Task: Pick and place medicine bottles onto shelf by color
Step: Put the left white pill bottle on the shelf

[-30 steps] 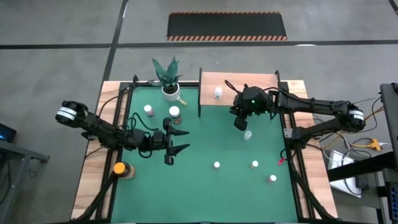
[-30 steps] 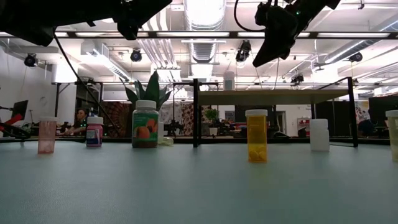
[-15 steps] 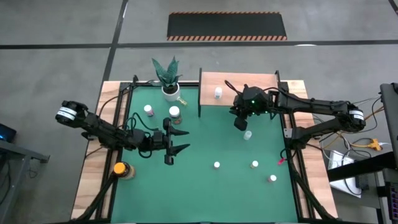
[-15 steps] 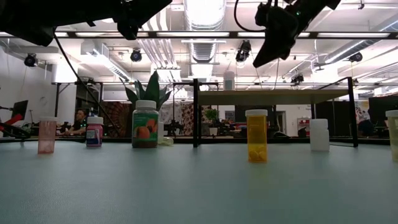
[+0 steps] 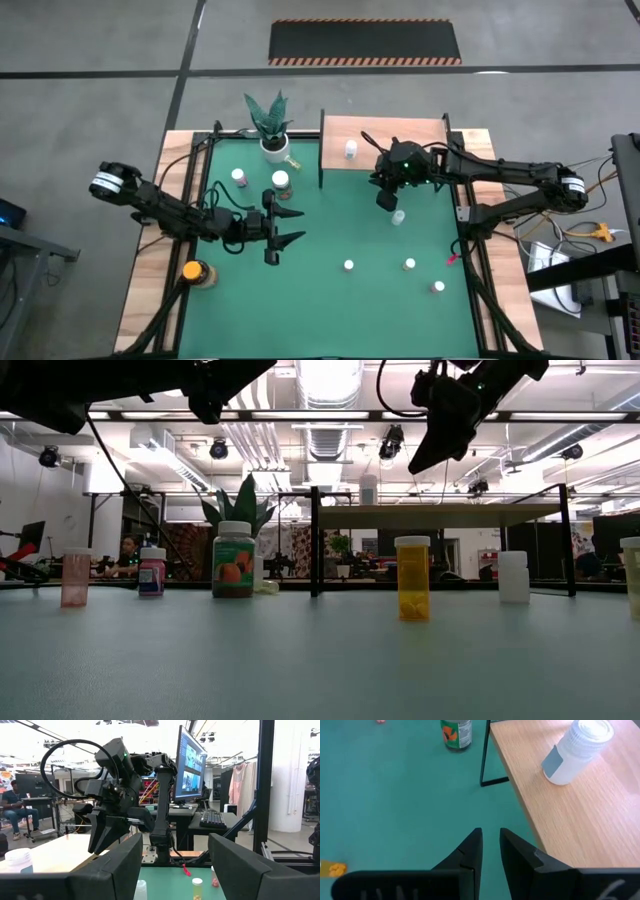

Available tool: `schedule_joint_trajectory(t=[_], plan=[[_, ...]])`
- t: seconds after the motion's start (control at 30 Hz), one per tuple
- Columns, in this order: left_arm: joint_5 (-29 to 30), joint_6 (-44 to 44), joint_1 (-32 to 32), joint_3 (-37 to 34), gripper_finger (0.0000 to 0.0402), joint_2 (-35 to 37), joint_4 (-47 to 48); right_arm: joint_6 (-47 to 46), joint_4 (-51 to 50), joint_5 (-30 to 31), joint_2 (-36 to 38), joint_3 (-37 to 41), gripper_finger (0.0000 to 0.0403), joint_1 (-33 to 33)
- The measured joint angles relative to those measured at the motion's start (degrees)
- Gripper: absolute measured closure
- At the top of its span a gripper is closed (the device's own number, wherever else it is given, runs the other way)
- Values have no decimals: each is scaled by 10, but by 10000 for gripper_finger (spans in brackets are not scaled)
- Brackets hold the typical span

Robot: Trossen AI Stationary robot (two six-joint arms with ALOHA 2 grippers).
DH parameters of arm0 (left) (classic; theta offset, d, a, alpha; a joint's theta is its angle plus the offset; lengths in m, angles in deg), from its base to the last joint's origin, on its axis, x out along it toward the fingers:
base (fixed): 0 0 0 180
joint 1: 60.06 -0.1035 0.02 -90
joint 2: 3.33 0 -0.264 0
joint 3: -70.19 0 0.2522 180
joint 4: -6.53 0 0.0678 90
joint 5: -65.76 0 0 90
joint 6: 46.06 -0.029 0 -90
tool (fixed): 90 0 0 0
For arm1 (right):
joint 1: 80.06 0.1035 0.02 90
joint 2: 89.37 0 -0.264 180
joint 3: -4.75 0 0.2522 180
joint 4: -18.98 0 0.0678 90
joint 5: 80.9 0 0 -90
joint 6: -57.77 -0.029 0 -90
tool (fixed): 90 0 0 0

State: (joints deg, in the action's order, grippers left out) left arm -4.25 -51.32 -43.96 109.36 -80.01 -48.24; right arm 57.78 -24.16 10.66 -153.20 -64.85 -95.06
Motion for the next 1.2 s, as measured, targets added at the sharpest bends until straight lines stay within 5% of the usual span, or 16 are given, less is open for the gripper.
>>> schedule_joint_trajectory(t=[1.2], plan=[[0,-2,-11,0,191,0,0,20,231,17,-9,69,346,-28]])
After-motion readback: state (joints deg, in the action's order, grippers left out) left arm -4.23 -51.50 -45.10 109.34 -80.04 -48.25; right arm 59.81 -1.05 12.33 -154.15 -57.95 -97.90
